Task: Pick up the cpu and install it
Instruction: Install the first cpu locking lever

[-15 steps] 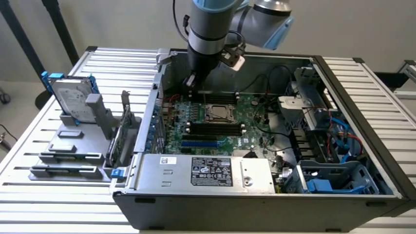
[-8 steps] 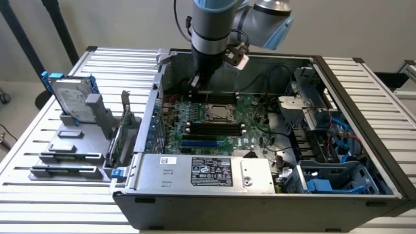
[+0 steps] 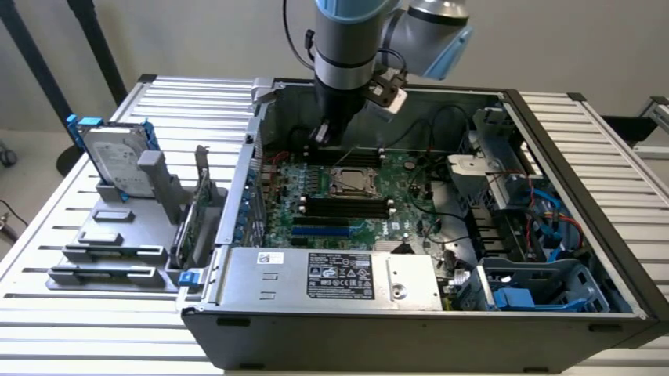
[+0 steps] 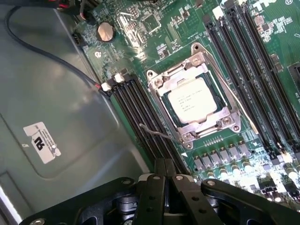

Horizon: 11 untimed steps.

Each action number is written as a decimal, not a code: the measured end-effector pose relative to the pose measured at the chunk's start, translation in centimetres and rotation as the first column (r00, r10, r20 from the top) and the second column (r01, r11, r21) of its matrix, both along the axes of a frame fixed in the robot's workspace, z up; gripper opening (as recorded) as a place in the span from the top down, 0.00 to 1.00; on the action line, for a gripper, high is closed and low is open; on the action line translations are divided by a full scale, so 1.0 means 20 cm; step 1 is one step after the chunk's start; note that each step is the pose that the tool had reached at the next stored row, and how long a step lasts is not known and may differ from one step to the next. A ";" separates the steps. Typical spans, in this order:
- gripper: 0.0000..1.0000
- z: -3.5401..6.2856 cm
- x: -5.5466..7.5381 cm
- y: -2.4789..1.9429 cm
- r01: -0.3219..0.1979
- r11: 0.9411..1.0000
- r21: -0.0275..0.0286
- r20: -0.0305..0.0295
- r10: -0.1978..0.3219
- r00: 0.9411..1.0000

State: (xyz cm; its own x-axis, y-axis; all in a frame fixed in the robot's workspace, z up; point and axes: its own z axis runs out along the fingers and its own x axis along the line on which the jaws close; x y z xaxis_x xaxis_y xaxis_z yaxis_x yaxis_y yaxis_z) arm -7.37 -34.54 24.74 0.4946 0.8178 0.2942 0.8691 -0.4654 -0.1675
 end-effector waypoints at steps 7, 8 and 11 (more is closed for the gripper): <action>0.89 -0.064 0.00 0.000 0.010 1.000 -0.001 0.000 -0.010 1.000; 0.89 -0.073 0.00 0.001 0.011 1.000 -0.002 0.000 -0.011 1.000; 0.89 -0.099 0.00 0.005 0.015 1.000 -0.002 0.000 -0.015 1.000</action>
State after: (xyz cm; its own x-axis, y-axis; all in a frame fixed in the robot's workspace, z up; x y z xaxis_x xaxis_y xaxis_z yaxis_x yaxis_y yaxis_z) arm -7.37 -34.44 22.75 0.5067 0.8109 0.2927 0.8621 -0.4786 -0.1665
